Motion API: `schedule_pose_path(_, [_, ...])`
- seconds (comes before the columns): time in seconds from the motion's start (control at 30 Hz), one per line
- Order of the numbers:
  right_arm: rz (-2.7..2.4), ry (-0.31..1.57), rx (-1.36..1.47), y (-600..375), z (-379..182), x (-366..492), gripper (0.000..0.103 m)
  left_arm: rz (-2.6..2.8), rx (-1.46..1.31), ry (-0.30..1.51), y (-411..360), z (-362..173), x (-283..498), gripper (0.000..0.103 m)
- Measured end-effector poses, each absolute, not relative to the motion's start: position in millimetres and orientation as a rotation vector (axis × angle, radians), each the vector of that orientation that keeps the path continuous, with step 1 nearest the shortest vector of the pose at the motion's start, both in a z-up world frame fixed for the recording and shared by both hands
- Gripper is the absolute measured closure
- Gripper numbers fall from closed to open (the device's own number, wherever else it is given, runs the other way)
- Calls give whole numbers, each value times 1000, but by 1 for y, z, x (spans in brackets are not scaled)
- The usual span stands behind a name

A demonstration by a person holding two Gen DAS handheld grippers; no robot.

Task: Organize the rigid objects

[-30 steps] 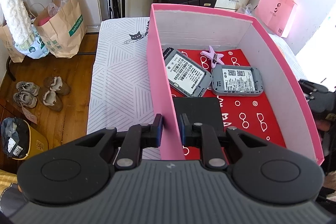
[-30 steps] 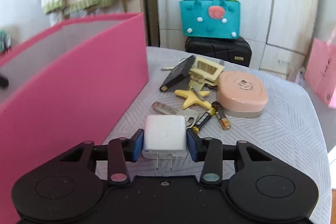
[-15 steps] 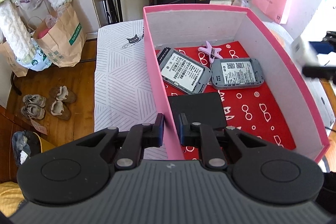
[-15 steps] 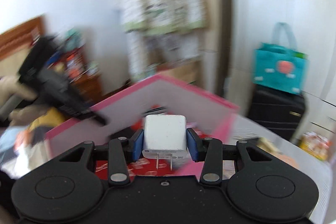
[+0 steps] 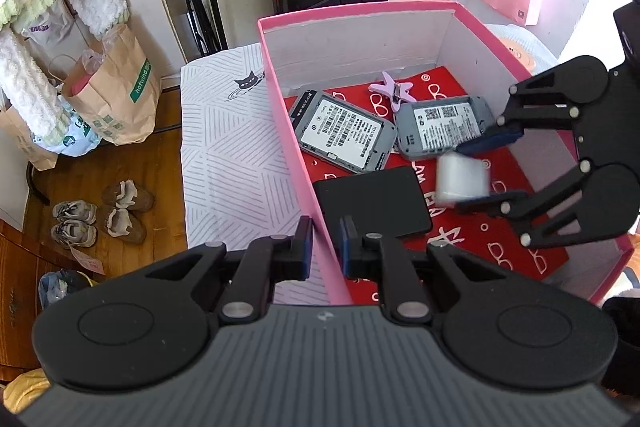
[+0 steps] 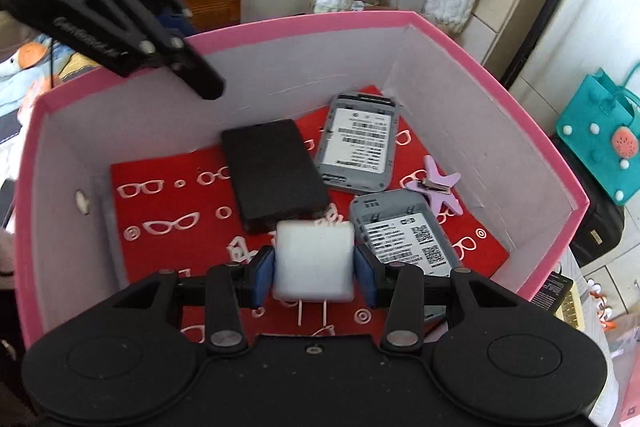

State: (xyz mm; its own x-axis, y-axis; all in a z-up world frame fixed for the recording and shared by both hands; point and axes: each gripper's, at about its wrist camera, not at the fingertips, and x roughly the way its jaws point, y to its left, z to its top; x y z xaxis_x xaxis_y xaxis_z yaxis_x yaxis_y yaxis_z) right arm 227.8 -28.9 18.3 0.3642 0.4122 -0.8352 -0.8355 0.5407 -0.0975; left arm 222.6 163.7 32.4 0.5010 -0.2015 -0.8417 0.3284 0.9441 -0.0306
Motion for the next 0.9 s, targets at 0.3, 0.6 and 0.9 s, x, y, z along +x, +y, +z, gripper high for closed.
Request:
schedule_pose_path(0.3, [764, 665, -267, -104, 79, 210, 45, -319, 126, 967, 165, 30, 219, 90])
schedule_pose_path(0.6, [539, 573, -97, -196, 68, 194, 40, -333, 114, 946, 168, 29, 218, 89])
schedule_pose_path(0.9, [480, 520, -30, -216, 28, 193, 19, -340, 84, 924, 172, 27, 216, 88])
